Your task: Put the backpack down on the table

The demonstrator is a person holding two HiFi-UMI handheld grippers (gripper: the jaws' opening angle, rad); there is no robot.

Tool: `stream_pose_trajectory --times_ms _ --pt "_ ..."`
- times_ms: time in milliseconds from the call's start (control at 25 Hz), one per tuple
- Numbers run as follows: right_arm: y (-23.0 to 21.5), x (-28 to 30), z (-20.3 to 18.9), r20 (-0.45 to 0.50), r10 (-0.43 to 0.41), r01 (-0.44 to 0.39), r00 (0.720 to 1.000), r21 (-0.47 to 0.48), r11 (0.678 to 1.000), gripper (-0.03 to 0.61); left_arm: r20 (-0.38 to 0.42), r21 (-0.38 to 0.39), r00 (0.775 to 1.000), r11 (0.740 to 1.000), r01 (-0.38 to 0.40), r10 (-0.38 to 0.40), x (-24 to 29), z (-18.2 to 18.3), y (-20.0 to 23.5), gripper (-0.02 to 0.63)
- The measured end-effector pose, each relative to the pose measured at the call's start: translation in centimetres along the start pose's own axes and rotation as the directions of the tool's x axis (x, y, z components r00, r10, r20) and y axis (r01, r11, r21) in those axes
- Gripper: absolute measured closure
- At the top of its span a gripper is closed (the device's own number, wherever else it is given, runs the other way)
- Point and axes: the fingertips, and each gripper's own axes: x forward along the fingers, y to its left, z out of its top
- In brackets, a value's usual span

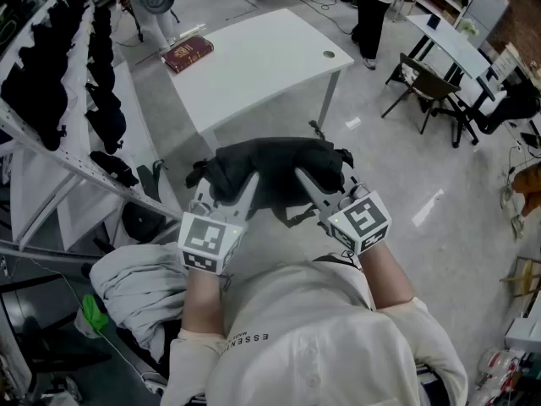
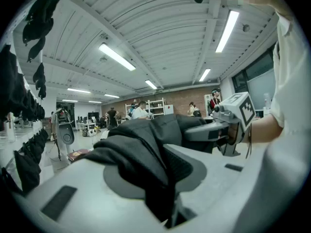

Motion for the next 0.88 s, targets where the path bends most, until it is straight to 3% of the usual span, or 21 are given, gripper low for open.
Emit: stream_pose_trajectory --times_ms 880 --pt "-1.7 2.4 -1.6 -0.024 0.063 -0.061 0.998 0.063 0.996 0.495 -0.040 -0.037 0.998 0.998 -0.042 0.040 2.0 -1.0 1.4 0.505"
